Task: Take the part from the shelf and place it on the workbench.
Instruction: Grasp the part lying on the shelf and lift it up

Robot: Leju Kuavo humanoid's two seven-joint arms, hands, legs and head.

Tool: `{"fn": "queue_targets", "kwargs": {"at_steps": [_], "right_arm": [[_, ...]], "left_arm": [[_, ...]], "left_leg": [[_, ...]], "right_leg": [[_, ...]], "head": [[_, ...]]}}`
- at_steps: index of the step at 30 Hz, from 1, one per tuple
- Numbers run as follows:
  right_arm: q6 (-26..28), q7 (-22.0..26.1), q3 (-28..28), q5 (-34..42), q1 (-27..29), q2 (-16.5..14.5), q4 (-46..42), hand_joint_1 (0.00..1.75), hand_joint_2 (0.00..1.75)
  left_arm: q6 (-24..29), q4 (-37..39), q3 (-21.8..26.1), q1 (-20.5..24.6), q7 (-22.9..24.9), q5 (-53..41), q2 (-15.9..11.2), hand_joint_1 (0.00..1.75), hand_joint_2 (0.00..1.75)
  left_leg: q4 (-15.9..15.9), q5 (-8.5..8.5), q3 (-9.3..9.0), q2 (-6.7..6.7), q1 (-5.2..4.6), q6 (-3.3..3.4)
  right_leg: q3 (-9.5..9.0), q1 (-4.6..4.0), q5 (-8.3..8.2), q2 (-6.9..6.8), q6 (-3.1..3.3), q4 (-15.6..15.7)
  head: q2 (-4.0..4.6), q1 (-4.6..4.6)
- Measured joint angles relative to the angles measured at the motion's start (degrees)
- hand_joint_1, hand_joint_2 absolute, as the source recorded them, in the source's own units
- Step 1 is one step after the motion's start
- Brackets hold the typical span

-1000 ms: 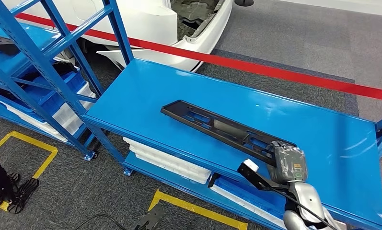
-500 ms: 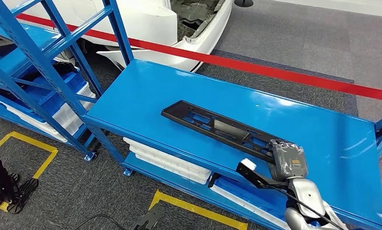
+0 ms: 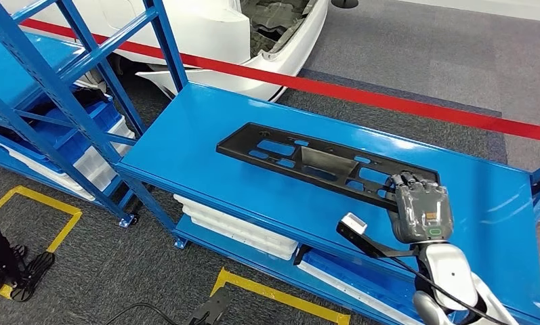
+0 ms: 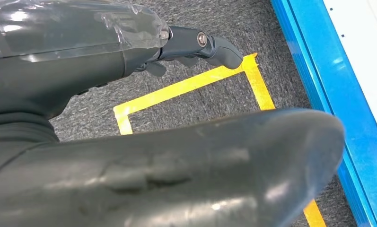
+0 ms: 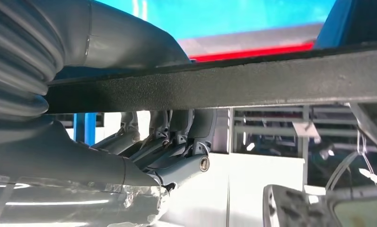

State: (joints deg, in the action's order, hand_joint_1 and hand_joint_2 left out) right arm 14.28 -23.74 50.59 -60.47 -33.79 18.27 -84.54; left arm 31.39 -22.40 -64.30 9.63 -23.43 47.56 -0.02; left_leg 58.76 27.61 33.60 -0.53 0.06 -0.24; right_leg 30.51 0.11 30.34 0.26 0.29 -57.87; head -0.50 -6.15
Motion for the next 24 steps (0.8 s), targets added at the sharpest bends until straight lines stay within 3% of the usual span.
{"fn": "queue_targets", "kwargs": {"at_steps": [24], "right_arm": [[7.7,0.2,-0.4,-9.0,6.3,0.6,-17.8,1.75,1.75]], "left_arm": [[1.6,0.0,0.0,-0.4,-0.6,1.2,0.0,0.00,0.00]], "left_leg": [[0.0,0.00,0.00,0.00,0.00,0.00]], "right_leg": [[-0.01,0.00,0.03,0.00,0.03,0.0]], "head": [[0.00,0.01]]}}
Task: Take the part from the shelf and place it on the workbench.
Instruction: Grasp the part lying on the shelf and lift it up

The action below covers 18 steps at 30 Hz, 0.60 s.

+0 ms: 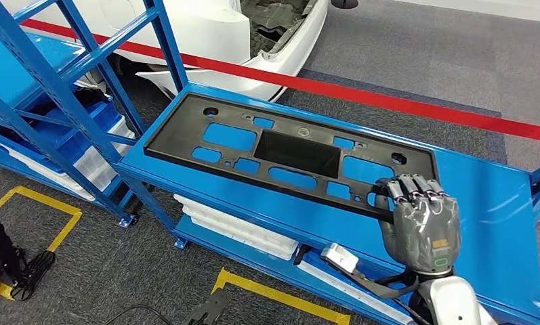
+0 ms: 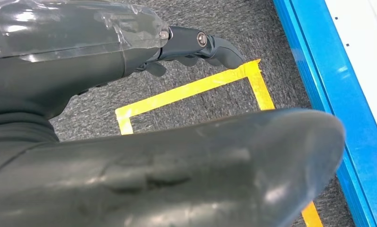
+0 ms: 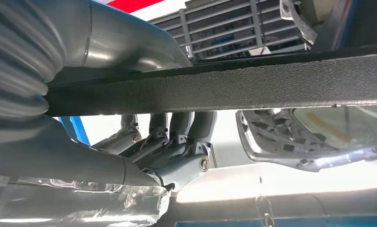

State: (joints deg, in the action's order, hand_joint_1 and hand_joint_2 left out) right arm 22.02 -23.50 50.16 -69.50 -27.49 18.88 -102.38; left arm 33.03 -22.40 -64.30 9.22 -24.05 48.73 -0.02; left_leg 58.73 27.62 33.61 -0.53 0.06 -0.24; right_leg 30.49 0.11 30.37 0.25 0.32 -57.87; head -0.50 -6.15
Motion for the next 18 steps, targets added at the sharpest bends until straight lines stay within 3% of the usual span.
{"fn": "queue_targets", "kwargs": {"at_steps": [18], "right_arm": [[3.6,4.9,0.7,-6.6,10.7,-5.4,-6.9,1.75,1.75]], "left_arm": [[-0.8,0.0,0.0,0.0,-1.5,-0.1,0.1,0.00,0.00]], "left_leg": [[-0.1,0.05,-0.01,-0.01,0.02,-0.07]], "right_leg": [[0.00,0.00,0.10,0.00,0.05,0.0]], "head": [[0.00,-0.01]]}}
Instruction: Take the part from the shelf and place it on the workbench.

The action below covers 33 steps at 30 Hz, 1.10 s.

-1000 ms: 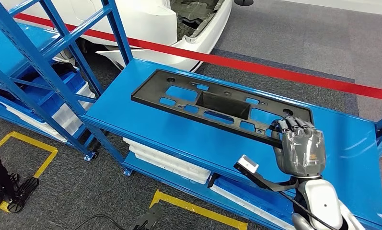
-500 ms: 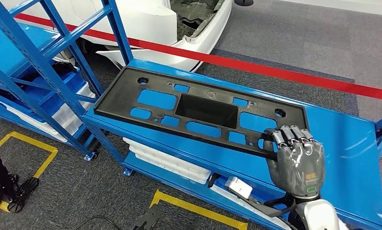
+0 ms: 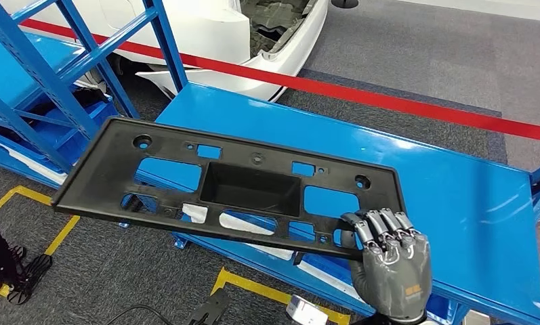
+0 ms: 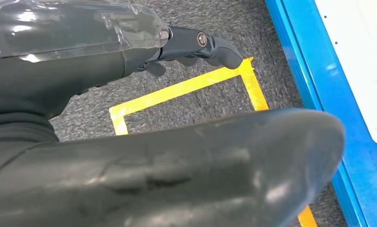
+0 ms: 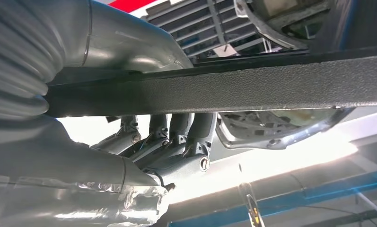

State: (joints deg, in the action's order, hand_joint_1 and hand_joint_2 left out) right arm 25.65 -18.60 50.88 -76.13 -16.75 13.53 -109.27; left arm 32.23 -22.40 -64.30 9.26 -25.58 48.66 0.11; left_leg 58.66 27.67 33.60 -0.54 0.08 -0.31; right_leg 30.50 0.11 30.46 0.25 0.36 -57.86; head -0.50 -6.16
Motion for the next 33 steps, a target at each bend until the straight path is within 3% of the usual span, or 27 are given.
{"fn": "queue_targets", "kwargs": {"at_steps": [9,17,27,31,33], "right_arm": [[-1.0,1.9,0.1,-1.2,1.2,-1.8,-2.5,1.75,1.75],[-2.0,3.0,0.3,-0.9,1.2,-2.4,-3.2,1.75,1.75],[-2.0,3.0,0.5,-0.8,1.1,-2.6,-3.4,1.75,1.75],[-2.2,3.0,0.6,-0.8,1.1,-2.6,-3.4,1.75,1.75],[-2.5,3.1,0.6,-0.7,1.1,-2.6,-3.4,1.75,1.75]], "left_arm": [[-0.8,0.0,0.0,0.0,-0.3,-0.3,0.1,0.00,0.00],[-6.7,0.0,0.0,0.4,-3.1,-1.0,0.2,0.00,0.00],[-7.0,0.0,0.0,0.4,-3.2,-1.0,0.2,0.00,0.00],[-7.0,0.0,0.0,0.4,-3.4,-1.1,0.2,0.00,1.75],[-7.0,0.0,0.0,0.4,-4.0,-1.4,0.2,0.00,1.75]], "left_leg": [[0.0,0.00,-0.01,0.00,-0.01,0.00],[0.0,0.00,-0.01,0.00,-0.01,0.00],[0.0,0.00,0.00,0.00,-0.01,0.00],[0.0,0.00,-0.01,0.00,-0.01,0.00],[0.0,0.00,-0.01,0.00,-0.01,0.00]], "right_leg": [[0.00,0.00,0.00,0.01,0.00,0.0],[-0.01,0.00,0.00,0.00,0.00,0.0],[-0.01,0.00,0.00,0.00,0.00,0.0],[-0.01,0.00,0.00,0.00,0.00,0.0],[-0.01,0.00,0.00,0.00,0.00,0.0]], "head": [[0.00,-0.01],[0.00,0.00],[0.00,0.00],[0.00,0.00],[0.00,0.01]]}}
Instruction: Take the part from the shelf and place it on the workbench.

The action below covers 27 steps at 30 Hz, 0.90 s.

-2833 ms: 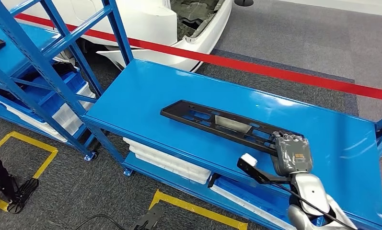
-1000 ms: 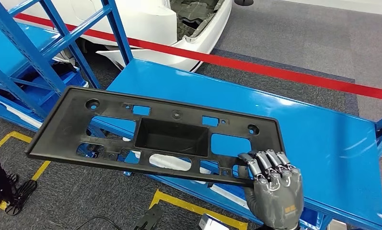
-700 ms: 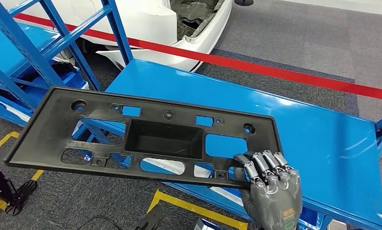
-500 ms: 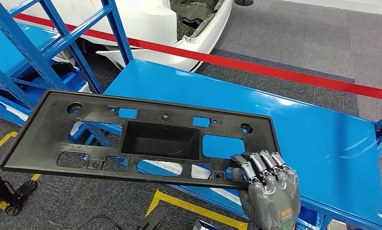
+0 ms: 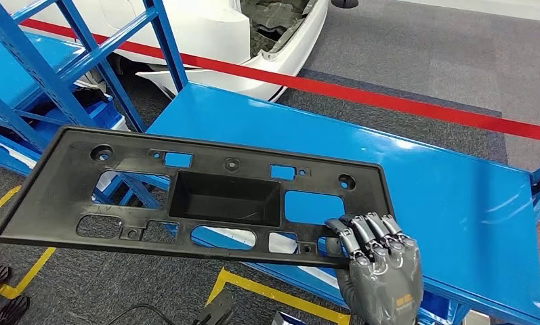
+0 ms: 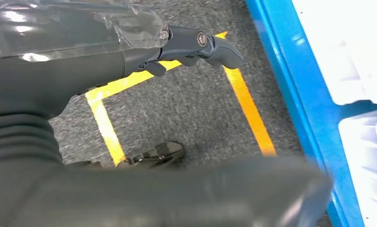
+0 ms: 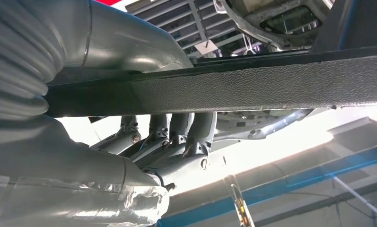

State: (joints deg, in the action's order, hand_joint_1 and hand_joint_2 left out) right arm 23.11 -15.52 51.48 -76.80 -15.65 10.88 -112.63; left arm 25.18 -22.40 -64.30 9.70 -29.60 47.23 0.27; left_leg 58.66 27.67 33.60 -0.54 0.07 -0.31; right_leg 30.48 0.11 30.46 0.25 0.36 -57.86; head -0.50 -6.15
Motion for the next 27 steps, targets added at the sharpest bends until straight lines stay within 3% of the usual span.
{"fn": "queue_targets", "kwargs": {"at_steps": [8,15,27], "right_arm": [[-1.2,0.4,0.4,0.9,-0.3,-0.1,0.0,1.75,1.75],[-1.3,0.6,0.6,2.2,-0.3,-0.3,0.0,1.75,1.75],[-1.3,0.5,0.7,2.3,-0.2,-0.9,0.0,1.75,1.75]], "left_arm": [[-0.1,0.0,0.0,0.1,-0.4,-0.8,0.0,0.00,1.75],[6.9,0.1,0.1,0.1,2.4,-0.3,0.0,0.00,1.75],[8.2,0.3,0.1,0.0,3.2,-0.6,0.2,0.00,1.75]], "left_leg": [[0.0,0.00,0.00,0.00,0.00,0.00],[0.0,0.00,0.00,-0.01,-0.04,0.00],[0.4,0.27,0.08,-0.02,-0.55,0.42]], "right_leg": [[0.00,0.00,0.00,0.00,0.00,0.0],[0.00,0.05,0.00,0.00,-0.01,0.0],[-0.03,0.41,0.04,-0.01,-0.29,0.1]], "head": [[0.00,-0.01],[0.00,-0.01],[0.00,-0.01]]}}
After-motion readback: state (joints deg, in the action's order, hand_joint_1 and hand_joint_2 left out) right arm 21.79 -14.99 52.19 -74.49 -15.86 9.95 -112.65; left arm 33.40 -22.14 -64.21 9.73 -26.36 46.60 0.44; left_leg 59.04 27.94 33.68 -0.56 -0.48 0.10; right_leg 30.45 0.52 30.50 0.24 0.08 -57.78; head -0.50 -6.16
